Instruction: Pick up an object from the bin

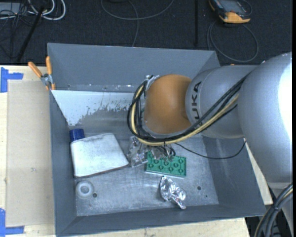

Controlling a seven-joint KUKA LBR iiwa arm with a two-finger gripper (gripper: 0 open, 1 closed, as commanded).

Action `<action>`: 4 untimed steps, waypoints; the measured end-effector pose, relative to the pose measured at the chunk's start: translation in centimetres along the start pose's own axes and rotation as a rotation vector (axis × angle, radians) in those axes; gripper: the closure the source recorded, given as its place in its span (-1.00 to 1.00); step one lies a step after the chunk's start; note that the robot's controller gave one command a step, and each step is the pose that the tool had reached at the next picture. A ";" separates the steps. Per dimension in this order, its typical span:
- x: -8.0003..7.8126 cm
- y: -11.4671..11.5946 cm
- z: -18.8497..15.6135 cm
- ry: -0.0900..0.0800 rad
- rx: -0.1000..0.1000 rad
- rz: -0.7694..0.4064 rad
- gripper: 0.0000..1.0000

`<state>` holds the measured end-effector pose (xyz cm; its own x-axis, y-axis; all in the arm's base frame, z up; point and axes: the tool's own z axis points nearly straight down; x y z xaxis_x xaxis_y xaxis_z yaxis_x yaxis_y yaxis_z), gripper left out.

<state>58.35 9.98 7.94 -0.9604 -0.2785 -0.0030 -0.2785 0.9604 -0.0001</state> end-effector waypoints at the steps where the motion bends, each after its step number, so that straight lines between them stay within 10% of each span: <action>1: 3.9 -2.1 0.1 -0.024 -0.003 -0.003 1.00; 2: 2.4 -1.8 -5.4 -0.001 0.000 0.181 1.00; 3: -2.5 -0.3 -0.1 0.000 0.000 0.048 1.00; 4: -2.4 -0.3 0.0 0.002 -0.001 0.050 -1.00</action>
Offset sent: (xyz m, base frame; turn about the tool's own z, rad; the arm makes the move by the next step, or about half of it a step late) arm -0.0381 -0.0343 -0.0094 -0.0064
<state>60.76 10.32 7.96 -0.9732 -0.2301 -0.0008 -0.2301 0.9732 0.0006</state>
